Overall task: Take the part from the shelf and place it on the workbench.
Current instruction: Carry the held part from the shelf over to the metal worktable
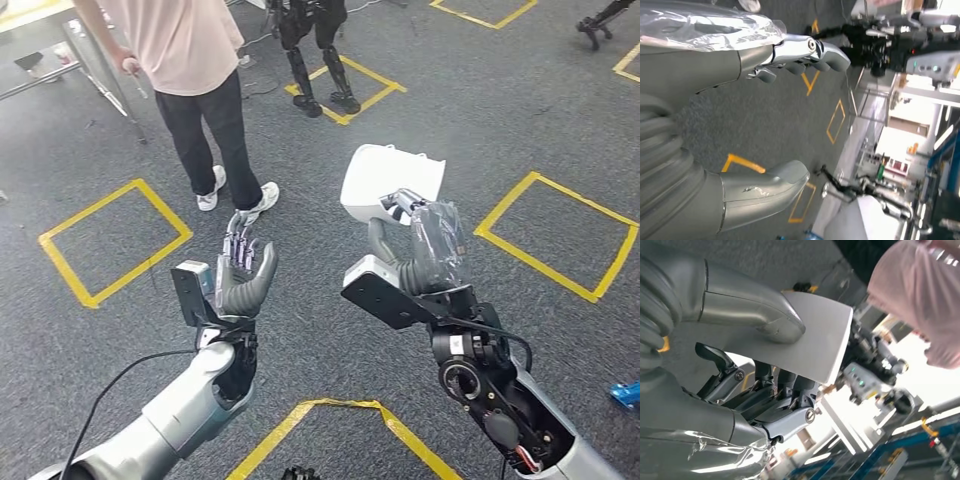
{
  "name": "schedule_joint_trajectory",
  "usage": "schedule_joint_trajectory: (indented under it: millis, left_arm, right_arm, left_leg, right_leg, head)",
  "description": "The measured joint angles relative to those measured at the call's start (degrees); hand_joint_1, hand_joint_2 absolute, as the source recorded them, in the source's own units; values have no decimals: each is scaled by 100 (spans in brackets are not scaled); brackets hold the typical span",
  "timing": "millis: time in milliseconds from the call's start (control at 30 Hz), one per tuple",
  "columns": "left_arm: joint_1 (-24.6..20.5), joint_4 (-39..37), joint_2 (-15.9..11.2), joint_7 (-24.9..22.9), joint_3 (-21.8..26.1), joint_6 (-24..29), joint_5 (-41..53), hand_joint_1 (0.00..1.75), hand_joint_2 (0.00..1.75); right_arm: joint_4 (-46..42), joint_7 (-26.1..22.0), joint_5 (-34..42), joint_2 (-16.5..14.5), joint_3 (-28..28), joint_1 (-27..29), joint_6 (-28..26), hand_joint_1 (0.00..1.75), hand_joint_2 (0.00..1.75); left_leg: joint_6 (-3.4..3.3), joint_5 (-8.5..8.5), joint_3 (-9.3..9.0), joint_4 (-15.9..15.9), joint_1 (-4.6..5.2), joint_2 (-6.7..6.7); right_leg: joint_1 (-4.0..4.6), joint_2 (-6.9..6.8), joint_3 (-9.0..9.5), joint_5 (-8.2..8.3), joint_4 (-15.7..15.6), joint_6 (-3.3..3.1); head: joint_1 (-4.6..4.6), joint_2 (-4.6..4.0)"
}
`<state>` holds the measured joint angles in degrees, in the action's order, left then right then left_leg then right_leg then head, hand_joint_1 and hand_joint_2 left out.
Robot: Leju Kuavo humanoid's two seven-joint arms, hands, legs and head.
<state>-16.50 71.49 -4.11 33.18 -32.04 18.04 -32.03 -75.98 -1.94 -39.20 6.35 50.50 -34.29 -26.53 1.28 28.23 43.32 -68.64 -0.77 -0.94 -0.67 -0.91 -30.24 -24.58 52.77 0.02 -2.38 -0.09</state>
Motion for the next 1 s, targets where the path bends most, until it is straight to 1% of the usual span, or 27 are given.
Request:
schedule_joint_trajectory:
  millis: [33, 67, 100, 167, 200, 233, 267, 300, 333, 367, 400, 467, 500, 533, 567, 600, 633, 667, 700, 733, 767, 800, 833, 867, 900, 967, 1000]
  left_arm:
    - [5, -11, 0, 0, 0, -2, -1, 0, 175]
    - [8, -22, -1, 0, 0, -3, -1, 0, 175]
    - [5, -30, -2, 0, 0, -6, -1, 0, 175]
    - [-16, -40, 0, 3, 0, -24, 0, 0, 175]
    - [-31, -44, 4, 9, 0, -33, 1, 0, 175]
    - [-41, -50, 8, 16, 0, -43, 2, 0, 175]
    - [-49, -58, 11, 23, 0, -49, 2, 0, 175]
    - [-51, -64, 13, 31, 0, -53, 2, 0, 175]
    - [-51, -70, 15, 38, 0, -58, 3, 0, 175]
    - [-59, -74, 16, 46, 0, -63, 3, 0, 175]
    - [-71, -77, 20, 54, 0, -72, 4, 0, 175]
    - [-93, -89, 37, 61, 0, -96, 5, 0, 175]
    - [-97, -100, 48, 61, 0, -108, 5, 0, 175]
    - [-97, -114, 56, 61, 0, -116, 5, 0, 175]
    - [-98, -128, 60, 61, 0, -120, 5, 0, 175]
    - [-101, -140, 62, 61, 0, -121, 5, 0, 175]
    - [-109, -148, 63, 61, 0, -120, 5, 0, 175]
    - [-116, -153, 67, 61, 0, -119, 5, 0, 175]
    - [-127, -157, 69, 61, 0, -116, 5, 0, 175]
    - [-137, -161, 73, 61, 0, -113, 4, 0, 175]
    - [-138, -163, 75, 60, -1, -108, 3, 0, 175]
    - [-138, -166, 73, 60, -1, -104, 0, 0, 175]
    - [-133, -166, 66, 60, -2, -101, -2, 0, 175]
    - [-134, -167, 56, 60, -2, -98, -4, 0, 175]
    - [-145, -168, 48, 62, -2, -97, -5, 0, 175]
    - [-169, -172, 40, 64, -2, -97, -10, 0, 175]
    - [-172, -176, 40, 64, -2, -97, -14, 0, 175]
  right_arm:
    - [1, -1, 5, 1, 1, 5, 0, 175, 175]
    - [1, -1, 9, 1, 2, 7, 0, 175, 175]
    - [1, -3, 14, 1, 2, 7, -1, 175, 175]
    - [1, -13, 30, 1, 0, 3, -8, 175, 175]
    - [1, -20, 43, 2, -1, 1, -15, 175, 175]
    - [1, -29, 54, 2, -1, -3, -25, 175, 175]
    - [1, -39, 67, 3, -2, -5, -34, 175, 175]
    - [1, -49, 79, 3, -1, -7, -42, 175, 175]
    - [1, -56, 90, 3, -3, -8, -49, 175, 175]
    - [1, -62, 102, 3, -5, -10, -57, 175, 175]
    - [1, -65, 113, 4, -7, -12, -66, 175, 175]
    - [7, -68, 132, 12, -6, -7, -80, 175, 175]
    - [11, -68, 137, 20, -3, 0, -83, 175, 175]
    - [15, -68, 143, 29, -1, 8, -84, 175, 175]
    - [17, -68, 150, 37, -1, 13, -86, 175, 175]
    - [17, -69, 156, 42, -1, 15, -89, 175, 175]
    - [17, -69, 166, 44, -1, 13, -92, 175, 175]
    - [17, -70, 176, 46, -1, 10, -96, 175, 175]
    - [16, -71, 187, 49, 0, 5, -100, 175, 175]
    - [16, -71, 201, 55, 2, 1, -104, 175, 175]
    - [16, -71, 216, 61, 3, -2, -112, 175, 175]
    - [16, -72, 228, 66, 5, -4, -122, 175, 175]
    - [15, -72, 238, 68, 7, -8, -136, 175, 175]
    - [15, -74, 246, 68, 7, -10, -150, 175, 175]
    - [14, -80, 250, 67, 8, -13, -162, 175, 175]
    - [15, -92, 259, 68, 9, -10, -179, 175, 175]
    - [15, -97, 261, 69, 10, -5, -183, 175, 175]
  left_leg:
    - [24, 30, 103, -201, -16, 35]
    - [43, -43, 88, -175, -32, 60]
    - [58, -209, -59, 102, -46, 109]
    - [58, -549, -517, 938, -42, 379]
    - [30, -640, -672, 1237, -30, 485]
    - [-7, -660, -740, 1376, -16, 548]
    - [-51, -642, -734, 1389, -2, 515]
    - [-95, -641, -726, 1387, -5, 426]
    - [-128, -637, -732, 1389, -10, 354]
    - [-165, -639, -742, 1396, -18, 280]
    - [-202, -644, -754, 1406, -28, 208]
    - [-250, -649, -762, 1413, -28, 66]
    - [-261, -649, -761, 1412, -18, -19]
    - [-266, -649, -763, 1410, -8, -109]
    - [-268, -649, -767, 1408, 2, -202]
    - [-268, -649, -773, 1403, 7, -293]
    - [-267, -648, -780, 1399, 9, -381]
    - [-261, -650, -781, 1395, 6, -459]
    - [-246, -657, -772, 1387, 1, -539]
    - [-220, -670, -748, 1384, -11, -608]
    - [-186, -690, -720, 1391, -28, -677]
    - [-142, -716, -694, 1404, -38, -753]
    - [-109, -730, -675, 1417, -42, -769]
    - [-75, -703, -647, 1383, -27, -668]
    - [-42, -612, -573, 1240, -8, -492]
    - [17, -267, -255, 580, 5, -87]
    - [43, -97, -53, 169, -6, 0]
  right_leg:
    - [1, -84, 0, -9, 4, -1]
    - [-1, -166, 1, -20, 11, 5]
    - [-7, -243, 5, -38, 25, 19]
    - [13, -372, 14, -94, 75, 78]
    - [33, -428, 18, -124, 99, 111]
    - [61, -475, 26, -149, 115, 144]
    - [78, -527, 37, -168, 119, 170]
    - [74, -587, 59, -185, 117, 197]
    - [59, -590, 67, -223, 134, 230]
    - [36, -506, 42, -306, 225, 258]
    - [17, -369, -40, -444, 434, 280]
    - [8, -52, -392, -816, 1210, 292]
    - [11, 15, -602, -961, 1628, 290]
    - [15, 48, -756, -1009, 1900, 282]
    - [16, 67, -814, -945, 1953, 266]
    - [16, 94, -761, -770, 1762, 241]
    - [16, 164, -614, -523, 1377, 209]
    - [12, 315, -445, -316, 963, 172]
    - [4, 461, -302, -171, 606, 146]
    - [5, 570, -207, -109, 370, 128]
    - [9, 622, -151, -118, 274, 117]
    - [15, 572, -122, -119, 227, 109]
    - [4, 498, -88, -108, 191, 90]
    - [-12, 424, -56, -82, 154, 65]
    - [-28, 340, -41, -57, 116, 38]
    - [-29, 167, -25, -37, 81, 4]
    - [-25, 78, -28, -40, 82, -3]
  head:
    - [-4, 0]
    - [-11, 0]
    - [-20, 0]
    - [-54, 0]
    - [-65, 0]
    - [-60, 0]
    - [-51, 0]
    - [-23, 0]
    - [-5, 0]
    - [3, 0]
    - [17, 0]
    - [53, 0]
    - [66, 0]
    - [74, 0]
    - [78, 0]
    - [80, 0]
    - [82, 0]
    - [83, 0]
    - [81, 0]
    - [87, 0]
    - [93, 0]
    - [101, 0]
    - [110, 0]
    - [98, 0]
    - [73, 0]
    - [20, 0]
    - [7, 0]
